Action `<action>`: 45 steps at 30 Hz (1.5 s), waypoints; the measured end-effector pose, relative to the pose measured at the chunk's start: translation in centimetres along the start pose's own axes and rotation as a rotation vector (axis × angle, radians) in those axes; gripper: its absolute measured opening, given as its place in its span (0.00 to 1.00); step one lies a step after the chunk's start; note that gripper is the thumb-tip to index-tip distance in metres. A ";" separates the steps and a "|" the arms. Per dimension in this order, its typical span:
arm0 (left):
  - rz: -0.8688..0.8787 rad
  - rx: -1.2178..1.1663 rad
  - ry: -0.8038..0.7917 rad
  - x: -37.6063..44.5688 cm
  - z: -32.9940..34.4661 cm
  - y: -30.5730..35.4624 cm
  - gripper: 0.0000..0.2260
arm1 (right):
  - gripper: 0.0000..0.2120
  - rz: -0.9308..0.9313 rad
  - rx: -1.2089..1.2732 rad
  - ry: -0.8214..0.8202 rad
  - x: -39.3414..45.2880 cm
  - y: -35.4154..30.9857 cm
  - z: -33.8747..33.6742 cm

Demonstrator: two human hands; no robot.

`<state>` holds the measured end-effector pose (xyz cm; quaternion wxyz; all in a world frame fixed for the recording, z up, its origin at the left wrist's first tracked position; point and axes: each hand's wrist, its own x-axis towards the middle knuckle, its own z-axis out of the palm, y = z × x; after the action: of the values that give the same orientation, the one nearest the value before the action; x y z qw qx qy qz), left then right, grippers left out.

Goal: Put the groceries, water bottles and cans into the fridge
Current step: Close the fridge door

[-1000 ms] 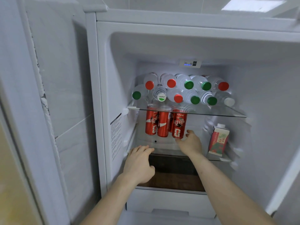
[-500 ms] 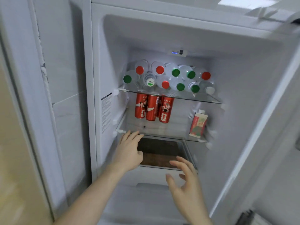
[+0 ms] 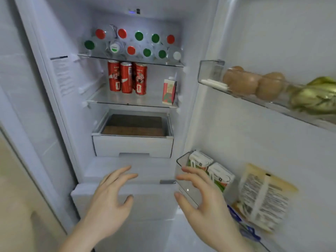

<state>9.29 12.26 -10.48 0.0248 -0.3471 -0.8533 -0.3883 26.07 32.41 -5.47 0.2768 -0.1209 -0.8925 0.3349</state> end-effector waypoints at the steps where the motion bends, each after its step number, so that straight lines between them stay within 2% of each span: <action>1: -0.014 0.006 -0.001 -1.3 0.1 0.9 0.24 | 0.14 0.000 0.005 0.007 -1.0 0.0 -1.2; 8: -0.107 0.074 -0.015 -10.3 -0.1 5.3 0.24 | 0.14 0.090 -0.008 -0.047 -7.6 0.4 -7.5; 14: -0.075 0.102 -0.043 -13.9 -1.7 8.8 0.24 | 0.16 0.214 -0.102 -0.043 -12.2 1.1 -11.2; 19: -0.027 0.113 -0.093 -16.8 -3.1 10.4 0.23 | 0.17 0.298 -0.261 -0.095 -14.7 0.5 -11.1; 23: -0.005 0.103 -0.099 -19.9 -4.2 10.6 0.21 | 0.21 0.282 -0.343 -0.074 -15.1 -1.0 -9.8; 26: -0.012 0.101 -0.109 -22.6 -4.5 10.7 0.21 | 0.22 0.277 -0.378 -0.121 -15.6 -2.5 -8.7; 31: -0.018 0.083 -0.114 -26.5 -5.0 10.5 0.24 | 0.20 0.176 -0.326 -0.161 -16.4 -5.8 -6.3; 35: -0.021 0.087 -0.061 -28.4 -6.9 10.4 0.25 | 0.17 0.069 -0.231 -0.176 -17.3 -8.9 -4.2; 39: -0.050 0.116 -0.003 -30.0 -9.3 10.2 0.24 | 0.13 -0.067 -0.098 -0.115 -19.5 -11.9 -3.0; 45: -0.079 0.117 0.077 -31.8 -12.2 9.6 0.24 | 0.17 -0.258 0.113 -0.041 -22.8 -16.6 -3.7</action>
<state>36.51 -9.84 -5.69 0.0626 -0.2957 -0.8860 -0.3516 46.29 12.85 -1.58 0.3057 0.0176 -0.8858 0.3486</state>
